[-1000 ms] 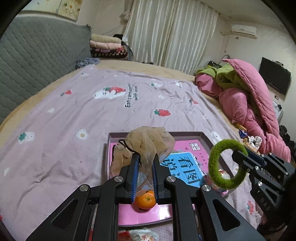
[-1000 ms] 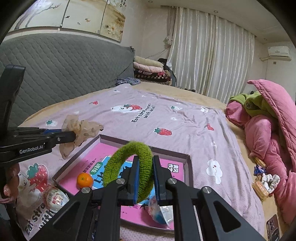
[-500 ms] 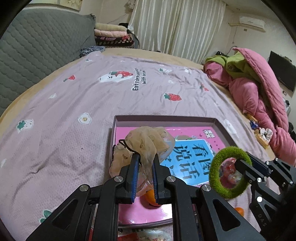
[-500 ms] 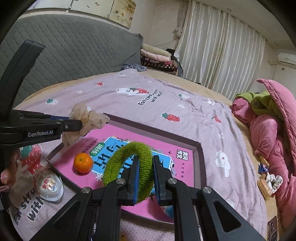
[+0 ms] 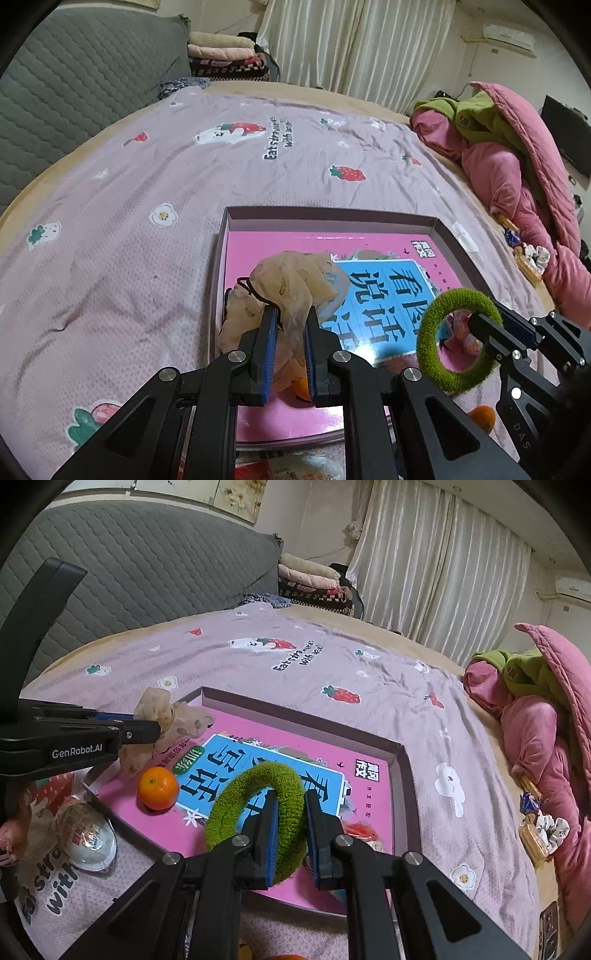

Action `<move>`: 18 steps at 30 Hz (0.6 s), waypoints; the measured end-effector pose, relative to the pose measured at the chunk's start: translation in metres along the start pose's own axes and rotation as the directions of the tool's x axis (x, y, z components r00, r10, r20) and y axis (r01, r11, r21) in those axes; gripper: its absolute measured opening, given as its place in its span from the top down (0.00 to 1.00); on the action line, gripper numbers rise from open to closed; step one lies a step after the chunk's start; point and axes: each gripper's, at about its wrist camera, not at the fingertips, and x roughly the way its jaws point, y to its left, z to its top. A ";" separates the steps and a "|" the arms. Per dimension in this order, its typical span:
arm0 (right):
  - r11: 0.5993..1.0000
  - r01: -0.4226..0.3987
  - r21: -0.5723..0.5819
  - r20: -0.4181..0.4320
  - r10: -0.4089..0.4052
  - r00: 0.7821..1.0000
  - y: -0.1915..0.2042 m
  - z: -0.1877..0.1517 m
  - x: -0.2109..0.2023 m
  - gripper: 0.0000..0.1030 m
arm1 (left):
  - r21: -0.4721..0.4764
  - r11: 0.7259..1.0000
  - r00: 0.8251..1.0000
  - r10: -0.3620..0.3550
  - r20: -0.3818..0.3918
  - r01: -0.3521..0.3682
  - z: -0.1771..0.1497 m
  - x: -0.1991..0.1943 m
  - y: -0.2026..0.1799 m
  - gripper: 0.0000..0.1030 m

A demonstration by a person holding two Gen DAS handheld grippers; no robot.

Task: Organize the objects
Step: 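Carry the mesh fabric in the left tool and the ring in the right tool over the tray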

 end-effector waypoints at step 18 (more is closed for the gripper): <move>0.999 0.037 -0.034 -0.046 -0.039 0.998 0.005 -0.006 0.015 0.86 | -0.005 1.000 0.999 0.002 -0.052 -0.003 -0.006 0.013 -0.004 0.85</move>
